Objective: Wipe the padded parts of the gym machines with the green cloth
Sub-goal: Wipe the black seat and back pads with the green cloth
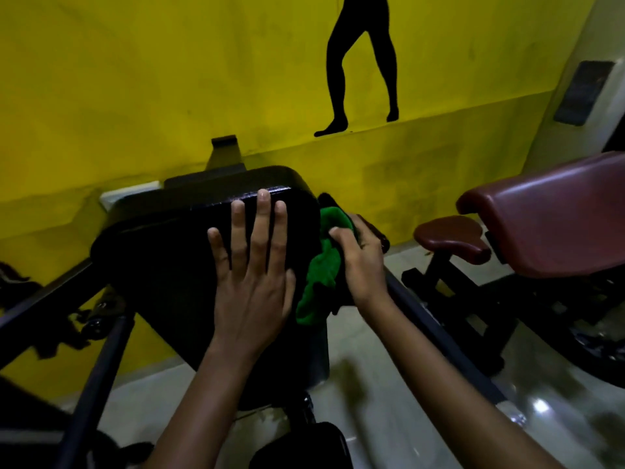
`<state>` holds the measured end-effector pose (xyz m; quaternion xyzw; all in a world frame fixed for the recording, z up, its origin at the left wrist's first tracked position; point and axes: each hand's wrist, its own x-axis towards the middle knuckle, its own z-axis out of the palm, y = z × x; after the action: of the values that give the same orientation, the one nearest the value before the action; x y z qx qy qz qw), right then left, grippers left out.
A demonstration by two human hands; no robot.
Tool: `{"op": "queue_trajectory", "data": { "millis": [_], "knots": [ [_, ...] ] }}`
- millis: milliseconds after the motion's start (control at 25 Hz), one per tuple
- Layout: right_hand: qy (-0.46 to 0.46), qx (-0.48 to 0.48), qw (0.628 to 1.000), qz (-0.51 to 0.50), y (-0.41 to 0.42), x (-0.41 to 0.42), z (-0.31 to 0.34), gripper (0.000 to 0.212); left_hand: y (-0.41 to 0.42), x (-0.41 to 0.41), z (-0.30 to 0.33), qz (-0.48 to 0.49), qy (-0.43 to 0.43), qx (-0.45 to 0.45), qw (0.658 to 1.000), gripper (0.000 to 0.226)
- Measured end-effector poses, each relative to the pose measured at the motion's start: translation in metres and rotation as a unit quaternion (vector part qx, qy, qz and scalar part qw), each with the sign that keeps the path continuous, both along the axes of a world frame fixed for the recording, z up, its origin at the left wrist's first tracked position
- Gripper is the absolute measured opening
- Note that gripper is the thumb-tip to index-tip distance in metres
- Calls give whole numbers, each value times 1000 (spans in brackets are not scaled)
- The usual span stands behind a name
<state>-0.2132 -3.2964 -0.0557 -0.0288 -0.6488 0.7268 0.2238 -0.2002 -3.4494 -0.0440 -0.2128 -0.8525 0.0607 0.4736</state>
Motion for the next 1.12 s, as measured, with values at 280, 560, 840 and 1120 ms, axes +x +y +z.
{"op": "queue_trajectory", "data": {
  "millis": [280,560,840,1120],
  "knots": [
    [-29,17,998,48,13,-10,-43,42,-10,-12,-18,10,46,-34,998,71],
    [25,-5,994,103,19,-26,-83,36,-7,-21,-34,7,83,-30,996,70],
    [75,-16,991,109,20,-19,-94,12,-1,-18,-49,-13,71,-1,997,63],
    [-47,-6,995,84,13,-13,-149,17,-10,-13,-86,-33,17,-5,999,64]
  ]
}}
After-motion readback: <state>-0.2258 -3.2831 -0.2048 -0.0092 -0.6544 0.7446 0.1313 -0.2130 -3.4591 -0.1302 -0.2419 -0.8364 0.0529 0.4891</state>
